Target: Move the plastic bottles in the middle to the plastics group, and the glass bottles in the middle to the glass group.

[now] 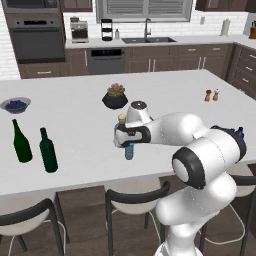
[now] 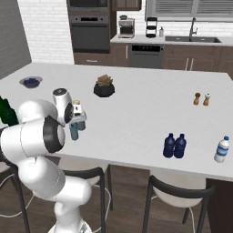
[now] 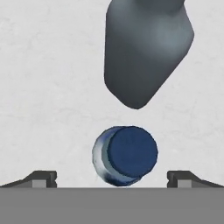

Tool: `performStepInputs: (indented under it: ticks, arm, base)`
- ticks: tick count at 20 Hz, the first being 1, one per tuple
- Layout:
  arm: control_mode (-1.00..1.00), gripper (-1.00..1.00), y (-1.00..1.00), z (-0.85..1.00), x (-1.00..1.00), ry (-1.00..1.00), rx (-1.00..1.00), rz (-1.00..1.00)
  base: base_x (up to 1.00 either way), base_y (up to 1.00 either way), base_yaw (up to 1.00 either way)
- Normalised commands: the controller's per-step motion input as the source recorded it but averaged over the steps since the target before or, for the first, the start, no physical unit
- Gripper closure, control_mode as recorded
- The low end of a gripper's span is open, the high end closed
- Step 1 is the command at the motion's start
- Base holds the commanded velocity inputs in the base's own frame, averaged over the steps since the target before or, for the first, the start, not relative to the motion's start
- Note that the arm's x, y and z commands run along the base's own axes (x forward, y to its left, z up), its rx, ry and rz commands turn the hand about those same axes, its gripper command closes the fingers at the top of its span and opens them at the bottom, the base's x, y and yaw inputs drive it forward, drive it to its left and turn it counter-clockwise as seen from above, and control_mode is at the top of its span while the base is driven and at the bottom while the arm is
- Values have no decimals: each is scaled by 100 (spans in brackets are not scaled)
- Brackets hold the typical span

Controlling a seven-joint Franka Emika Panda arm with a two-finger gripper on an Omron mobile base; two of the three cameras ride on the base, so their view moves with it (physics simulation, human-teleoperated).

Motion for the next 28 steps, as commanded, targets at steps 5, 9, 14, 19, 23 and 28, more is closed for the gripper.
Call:
performStepInputs:
  ticks: [5, 9, 14, 19, 23, 28]
  arm:
    - [-100, -100, 0, 0, 21, 0, 0, 0]
    - [-100, -100, 0, -3, 18, 0, 0, 0]
    - [-100, -100, 1, -3, 1, 0, 0, 0]
    - [-100, -100, 0, 0, -3, -9, 0, 0]
    - [-100, -100, 0, -15, 0, -2, 0, 0]
    - [-100, 100, 0, -15, 0, 0, 0, 0]
  base:
    - [0, 0, 0]
    - [0, 0, 0]
    - [0, 0, 0]
    - [0, 0, 0]
    - [0, 0, 0]
    - [0, 0, 0]
